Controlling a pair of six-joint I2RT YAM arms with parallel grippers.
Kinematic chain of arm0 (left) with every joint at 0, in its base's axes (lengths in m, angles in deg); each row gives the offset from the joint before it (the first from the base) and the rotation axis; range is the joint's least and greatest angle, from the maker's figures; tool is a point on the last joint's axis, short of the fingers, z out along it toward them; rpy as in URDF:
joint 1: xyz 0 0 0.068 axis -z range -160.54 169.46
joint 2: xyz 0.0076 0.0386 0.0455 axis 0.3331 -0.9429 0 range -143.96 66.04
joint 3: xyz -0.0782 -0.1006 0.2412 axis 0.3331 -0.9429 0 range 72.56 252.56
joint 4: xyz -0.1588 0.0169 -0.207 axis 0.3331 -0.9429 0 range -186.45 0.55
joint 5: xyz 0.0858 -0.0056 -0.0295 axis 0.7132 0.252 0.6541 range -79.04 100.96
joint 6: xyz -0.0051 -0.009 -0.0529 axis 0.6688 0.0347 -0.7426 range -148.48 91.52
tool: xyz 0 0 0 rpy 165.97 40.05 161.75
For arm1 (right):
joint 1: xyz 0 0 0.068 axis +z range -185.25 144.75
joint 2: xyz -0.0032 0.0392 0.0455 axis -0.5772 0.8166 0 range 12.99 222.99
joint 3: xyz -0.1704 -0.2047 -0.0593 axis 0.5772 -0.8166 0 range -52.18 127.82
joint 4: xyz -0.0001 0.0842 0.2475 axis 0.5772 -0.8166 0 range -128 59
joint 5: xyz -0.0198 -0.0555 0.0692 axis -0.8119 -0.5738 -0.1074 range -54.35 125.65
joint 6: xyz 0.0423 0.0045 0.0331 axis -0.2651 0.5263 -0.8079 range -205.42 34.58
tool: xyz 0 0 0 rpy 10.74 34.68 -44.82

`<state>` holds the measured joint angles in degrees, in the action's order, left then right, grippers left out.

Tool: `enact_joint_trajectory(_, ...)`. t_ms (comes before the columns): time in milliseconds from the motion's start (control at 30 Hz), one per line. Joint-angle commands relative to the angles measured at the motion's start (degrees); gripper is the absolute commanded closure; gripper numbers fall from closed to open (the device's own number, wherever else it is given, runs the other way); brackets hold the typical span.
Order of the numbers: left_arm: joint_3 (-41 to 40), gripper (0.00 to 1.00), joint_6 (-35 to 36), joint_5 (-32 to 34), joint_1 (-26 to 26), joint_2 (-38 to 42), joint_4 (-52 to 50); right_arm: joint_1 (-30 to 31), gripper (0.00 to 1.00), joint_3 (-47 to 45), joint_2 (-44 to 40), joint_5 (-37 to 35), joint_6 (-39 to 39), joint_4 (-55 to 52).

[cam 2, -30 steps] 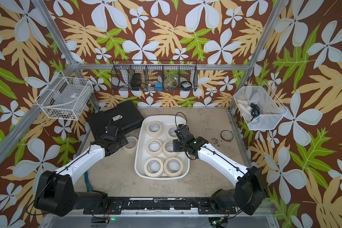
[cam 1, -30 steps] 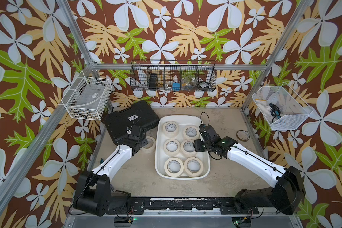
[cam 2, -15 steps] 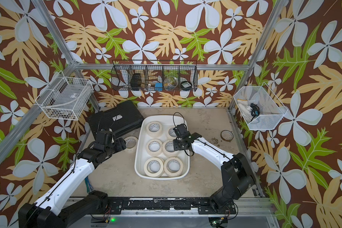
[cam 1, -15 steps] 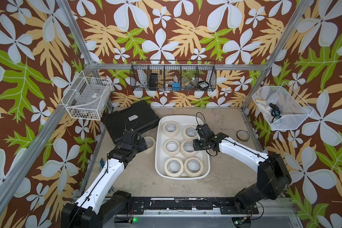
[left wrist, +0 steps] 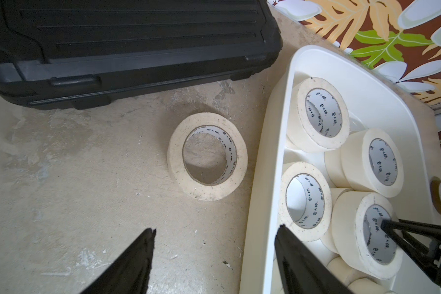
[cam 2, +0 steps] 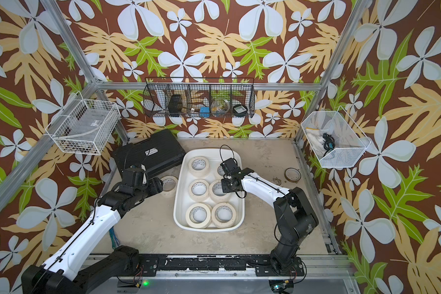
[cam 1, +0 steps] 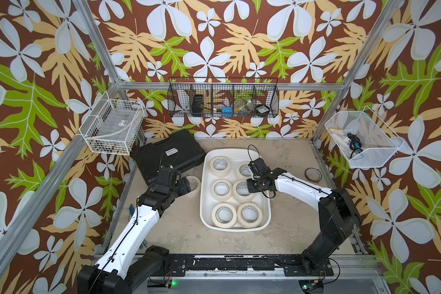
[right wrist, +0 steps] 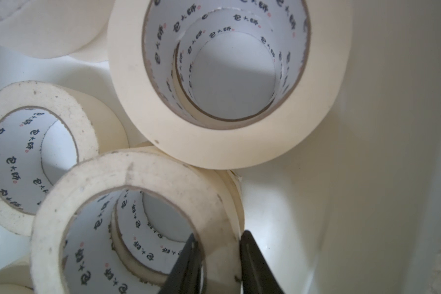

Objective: Take out the art tape in the storage box
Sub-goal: Pick up the art tape from the storage box.

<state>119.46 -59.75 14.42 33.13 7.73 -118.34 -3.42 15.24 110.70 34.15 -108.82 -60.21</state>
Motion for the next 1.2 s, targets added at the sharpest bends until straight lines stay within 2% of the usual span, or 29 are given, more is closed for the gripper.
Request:
enact_joint_trajectory(0,0.7,0.23,-0.5,-1.7,0.0,-0.2,0.1,0.0,0.80,1.2,0.0,-0.1,0.3,-0.3)
enact_joint_trajectory(133,1.6,0.23,-1.1,-3.7,0.1,-0.3,0.3,0.1,0.86,2.8,-0.8,-0.1,0.1,-1.7)
enact_joint_trajectory(333,5.4,0.24,-0.4,-3.2,2.7,-3.1,0.9,1.5,0.89,6.5,-3.5,0.1,-0.6,-4.2)
enact_joint_trajectory(500,11.6,0.24,0.6,-2.7,7.8,-6.5,-0.3,3.2,0.89,10.9,-5.1,-1.5,-0.3,-8.4)
enact_joint_trajectory(667,16.5,0.23,2.6,-4.5,15.3,-9.7,1.0,4.6,0.89,13.9,-7.3,-1.8,-0.8,-10.7)
enact_joint_trajectory(767,17.4,0.24,3.8,-5.3,17.9,-12.3,0.1,6.1,0.89,14.8,-8.0,0.5,-0.1,-10.9)
enact_joint_trajectory(933,16.9,0.24,4.6,-6.0,21.0,-12.4,-0.6,8.6,0.91,16.9,-7.8,-2.6,1.2,-14.9)
enact_joint_trajectory(1167,15.9,0.24,3.2,-3.2,24.4,-12.6,-2.2,9.5,0.94,13.0,-9.7,-5.0,2.6,-12.9)
